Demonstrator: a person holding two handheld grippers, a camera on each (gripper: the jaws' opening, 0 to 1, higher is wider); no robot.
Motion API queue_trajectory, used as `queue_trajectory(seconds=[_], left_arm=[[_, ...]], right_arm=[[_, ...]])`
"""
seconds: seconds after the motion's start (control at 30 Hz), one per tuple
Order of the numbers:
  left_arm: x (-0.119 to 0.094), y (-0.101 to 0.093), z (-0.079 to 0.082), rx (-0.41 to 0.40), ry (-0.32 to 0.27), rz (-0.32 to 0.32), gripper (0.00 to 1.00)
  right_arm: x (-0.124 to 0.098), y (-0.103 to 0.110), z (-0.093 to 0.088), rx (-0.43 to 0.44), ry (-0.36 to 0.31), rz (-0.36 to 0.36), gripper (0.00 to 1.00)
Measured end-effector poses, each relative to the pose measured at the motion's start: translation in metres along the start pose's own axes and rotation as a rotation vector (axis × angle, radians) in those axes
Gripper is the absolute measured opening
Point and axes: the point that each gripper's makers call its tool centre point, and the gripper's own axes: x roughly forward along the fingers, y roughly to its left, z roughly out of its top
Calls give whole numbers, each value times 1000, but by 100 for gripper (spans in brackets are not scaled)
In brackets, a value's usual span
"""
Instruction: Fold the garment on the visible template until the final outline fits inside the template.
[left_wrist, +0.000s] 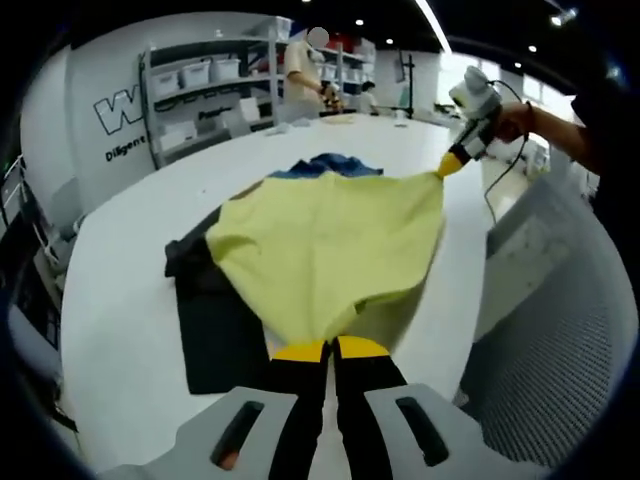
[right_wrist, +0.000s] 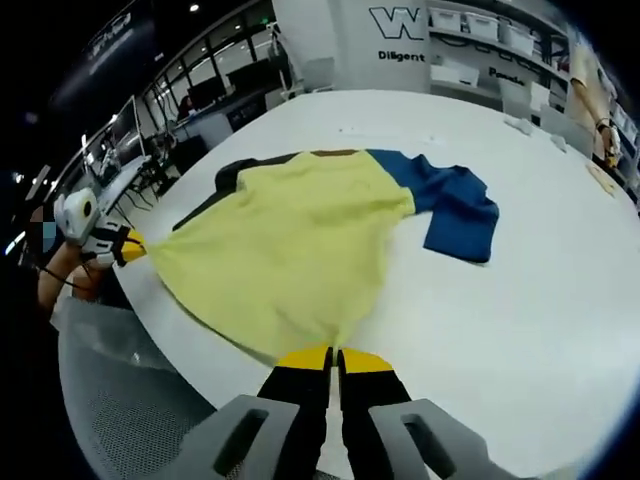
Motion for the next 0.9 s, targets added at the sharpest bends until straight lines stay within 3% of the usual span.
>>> queue_trajectory(seconds=[0.27, 0.9], left_arm=[[4, -13, -10, 28, 37, -40, 2], [7, -29, -42, 43, 171, -90, 2]], right_arm=[[-2, -11, -30, 30, 60, -49, 0], [12, -17, -71, 45, 148, -78, 0]])
